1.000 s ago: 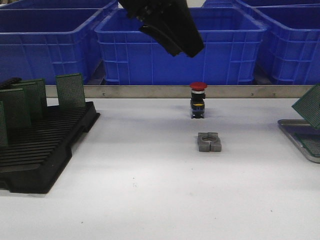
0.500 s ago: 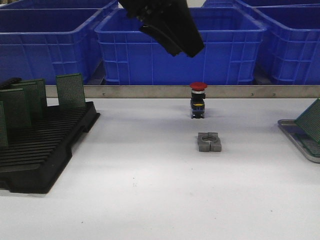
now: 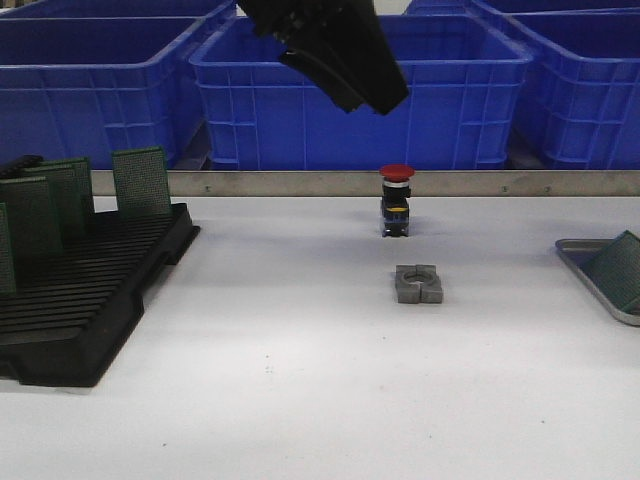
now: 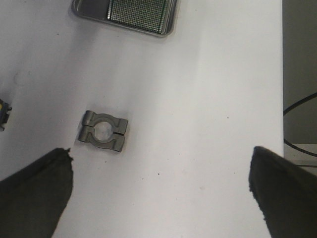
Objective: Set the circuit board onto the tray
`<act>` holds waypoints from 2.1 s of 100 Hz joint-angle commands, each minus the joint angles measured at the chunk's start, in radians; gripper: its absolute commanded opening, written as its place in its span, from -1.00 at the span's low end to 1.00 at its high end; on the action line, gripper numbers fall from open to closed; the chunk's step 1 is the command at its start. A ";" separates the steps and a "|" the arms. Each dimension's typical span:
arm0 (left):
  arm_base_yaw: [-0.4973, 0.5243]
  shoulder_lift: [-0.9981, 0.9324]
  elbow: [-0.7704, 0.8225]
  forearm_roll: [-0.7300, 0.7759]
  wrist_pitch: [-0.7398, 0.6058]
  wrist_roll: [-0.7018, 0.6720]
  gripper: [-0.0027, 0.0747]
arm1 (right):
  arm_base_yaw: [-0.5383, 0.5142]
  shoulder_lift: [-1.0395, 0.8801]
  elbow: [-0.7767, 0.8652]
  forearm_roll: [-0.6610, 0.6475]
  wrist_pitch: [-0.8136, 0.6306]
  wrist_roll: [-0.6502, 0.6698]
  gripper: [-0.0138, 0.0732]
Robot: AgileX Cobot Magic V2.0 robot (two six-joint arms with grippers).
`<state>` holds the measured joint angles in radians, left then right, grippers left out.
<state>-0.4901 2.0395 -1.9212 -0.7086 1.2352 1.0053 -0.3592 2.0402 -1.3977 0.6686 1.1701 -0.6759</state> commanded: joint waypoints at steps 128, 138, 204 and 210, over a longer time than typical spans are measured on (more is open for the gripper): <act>0.050 -0.142 -0.037 -0.053 -0.086 -0.104 0.79 | 0.038 -0.165 -0.027 0.169 -0.053 -0.085 0.41; 0.096 -0.187 -0.037 -0.052 -0.131 -0.147 0.79 | 0.068 -0.231 -0.027 0.169 -0.113 -0.095 0.41; 0.305 -0.800 0.624 -0.049 -0.865 -0.204 0.78 | 0.155 -0.818 0.224 0.163 -0.557 -0.266 0.41; 0.305 -0.873 0.711 -0.059 -0.923 -0.204 0.78 | 0.155 -0.887 0.284 0.163 -0.603 -0.271 0.41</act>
<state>-0.1842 1.2953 -1.2944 -0.7207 0.4699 0.7989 -0.2056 1.2707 -1.1610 0.7909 0.6769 -0.9177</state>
